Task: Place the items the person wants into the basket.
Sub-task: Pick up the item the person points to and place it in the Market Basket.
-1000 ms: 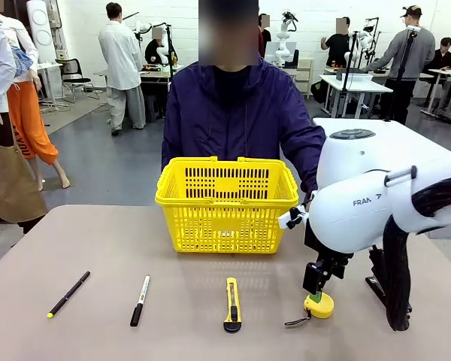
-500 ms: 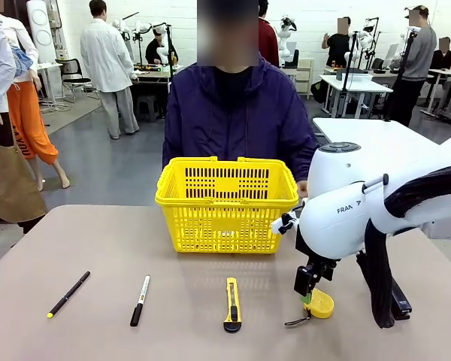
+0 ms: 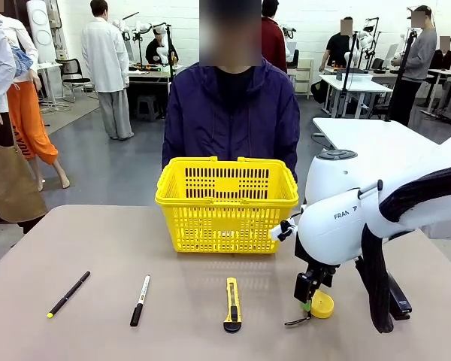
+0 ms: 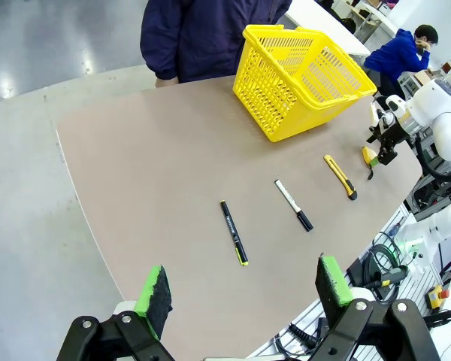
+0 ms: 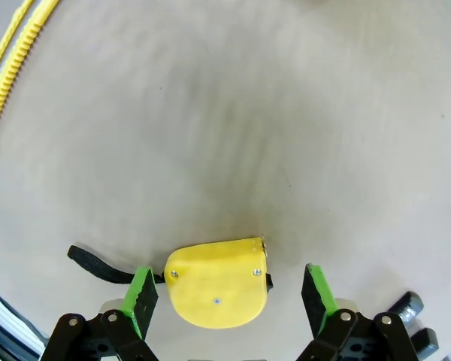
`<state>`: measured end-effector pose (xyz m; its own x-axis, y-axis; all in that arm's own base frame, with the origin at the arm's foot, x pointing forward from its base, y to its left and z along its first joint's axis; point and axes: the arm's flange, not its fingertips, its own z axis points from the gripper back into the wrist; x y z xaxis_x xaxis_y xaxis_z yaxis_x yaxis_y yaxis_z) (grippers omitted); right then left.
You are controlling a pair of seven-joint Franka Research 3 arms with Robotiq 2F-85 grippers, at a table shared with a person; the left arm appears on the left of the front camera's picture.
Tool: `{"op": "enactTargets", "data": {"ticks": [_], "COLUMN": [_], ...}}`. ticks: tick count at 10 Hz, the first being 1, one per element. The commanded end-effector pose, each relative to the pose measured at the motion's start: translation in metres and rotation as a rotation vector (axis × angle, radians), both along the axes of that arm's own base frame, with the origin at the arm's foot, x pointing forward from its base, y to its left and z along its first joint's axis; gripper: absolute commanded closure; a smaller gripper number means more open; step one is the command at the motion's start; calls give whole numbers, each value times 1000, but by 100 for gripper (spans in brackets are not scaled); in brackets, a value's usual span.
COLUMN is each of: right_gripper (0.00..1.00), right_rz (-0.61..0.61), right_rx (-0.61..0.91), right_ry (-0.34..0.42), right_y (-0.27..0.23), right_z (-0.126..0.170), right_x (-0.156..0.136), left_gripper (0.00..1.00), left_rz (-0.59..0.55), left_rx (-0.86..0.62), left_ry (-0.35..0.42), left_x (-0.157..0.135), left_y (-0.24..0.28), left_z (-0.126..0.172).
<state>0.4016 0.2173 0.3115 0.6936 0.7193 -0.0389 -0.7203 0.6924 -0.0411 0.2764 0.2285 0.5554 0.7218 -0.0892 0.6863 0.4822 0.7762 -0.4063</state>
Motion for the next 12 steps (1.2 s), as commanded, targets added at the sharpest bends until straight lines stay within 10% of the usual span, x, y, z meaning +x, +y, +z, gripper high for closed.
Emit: {"op": "enactTargets", "data": {"ticks": [1,4,5,6,7,8,9,10,12], "right_gripper": [0,0,58,58,100,63,100,86,100], "right_rz": [40,57,55,48,43,37,36,29,-45], "right_rx": [-17,-34,-46,-42,-39,-37,-39,-39,-73], "right_ry": [-2,-2,-6,-9,-7,-3,-2,-5,1], "right_y": [5,7,7,7,6,6,5,6,25], "right_z": [-9,-12,-12,-12,-11,-11,-10,-5,63], "right_x": [5,5,4,5,5,5,4,0,-47], "left_gripper": [0,0,0,0,0,0,0,0,0], "left_rz": [-15,-15,-15,-15,-15,-15,-15,-15,-15], "left_rx": [-3,-3,-3,-3,-3,-3,-3,-3,-3], "left_ry": [-19,-19,-19,-19,-19,-19,-19,-19,-19], "left_x": [0,0,0,0,0,0,0,0,0], "left_y": [2,2,2,2,2,2,2,2,2], "left_z": [1,1,1,1,1,1,1,1,1]}}
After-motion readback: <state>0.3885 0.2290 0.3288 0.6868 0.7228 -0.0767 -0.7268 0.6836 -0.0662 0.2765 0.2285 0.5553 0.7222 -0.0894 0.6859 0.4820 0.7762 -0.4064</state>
